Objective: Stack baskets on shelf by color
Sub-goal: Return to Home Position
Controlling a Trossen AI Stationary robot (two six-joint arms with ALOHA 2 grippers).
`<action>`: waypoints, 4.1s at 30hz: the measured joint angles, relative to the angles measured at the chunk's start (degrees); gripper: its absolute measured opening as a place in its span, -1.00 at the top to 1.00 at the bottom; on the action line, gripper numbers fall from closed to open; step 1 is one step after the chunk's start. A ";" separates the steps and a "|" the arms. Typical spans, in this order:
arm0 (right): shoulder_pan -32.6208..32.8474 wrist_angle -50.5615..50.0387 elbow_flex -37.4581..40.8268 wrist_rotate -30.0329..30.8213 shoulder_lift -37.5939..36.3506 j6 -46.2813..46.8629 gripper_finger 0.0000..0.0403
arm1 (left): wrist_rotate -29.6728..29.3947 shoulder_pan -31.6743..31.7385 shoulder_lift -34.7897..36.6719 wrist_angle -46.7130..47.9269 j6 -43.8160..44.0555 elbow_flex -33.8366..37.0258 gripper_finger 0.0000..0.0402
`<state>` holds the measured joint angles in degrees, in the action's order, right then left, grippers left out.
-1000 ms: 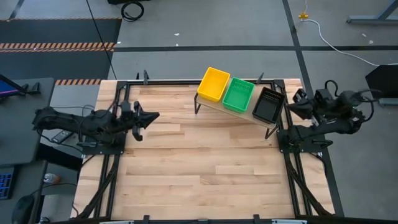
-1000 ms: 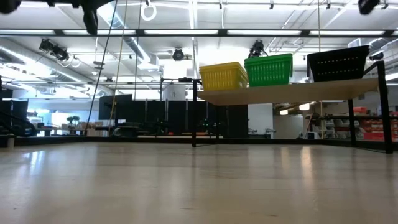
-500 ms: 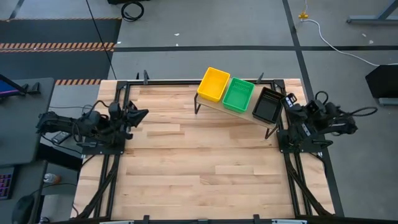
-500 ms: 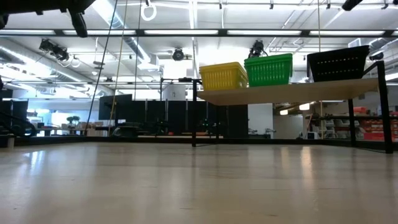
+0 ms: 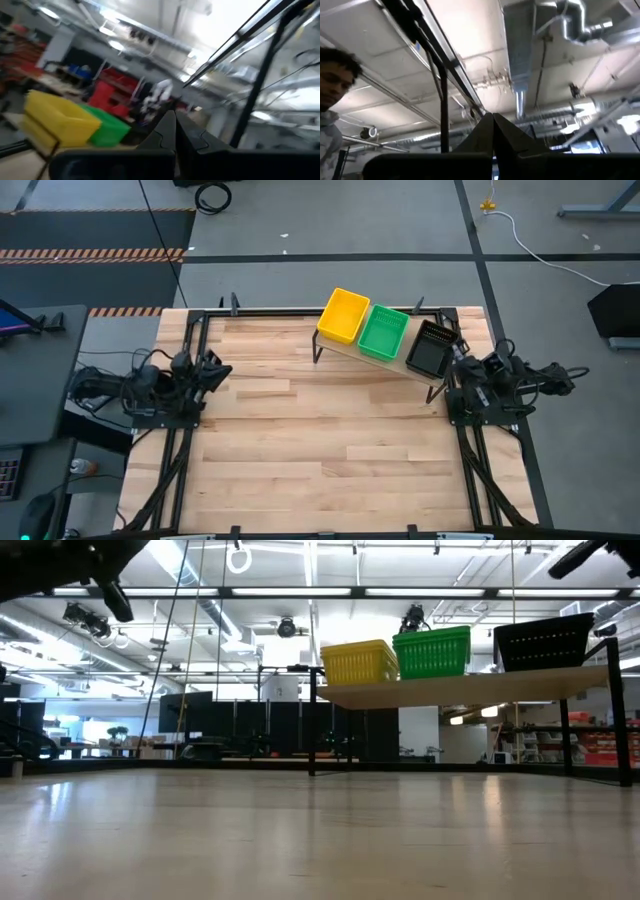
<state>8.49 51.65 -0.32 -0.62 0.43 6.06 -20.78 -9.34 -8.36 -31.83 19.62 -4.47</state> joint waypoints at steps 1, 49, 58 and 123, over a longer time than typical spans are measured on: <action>0.00 -1.33 -0.02 0.92 0.00 0.92 0.95 | 0.87 0.00 0.90 -1.73 0.40 1.21 1.00; -0.04 -13.97 -0.04 4.02 0.04 0.22 0.92 | 7.31 -0.13 3.89 13.73 -9.86 4.07 0.85; -0.04 -13.97 -0.04 4.02 0.04 0.33 0.91 | 7.33 -0.13 3.89 13.70 -9.86 4.09 0.87; -0.03 -13.97 -0.04 3.98 0.04 0.39 0.92 | 7.34 -0.13 3.89 13.68 -9.84 4.11 0.83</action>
<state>8.46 37.67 -0.36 3.36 0.47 6.46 -13.44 -9.47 -4.47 -18.15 9.78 -0.36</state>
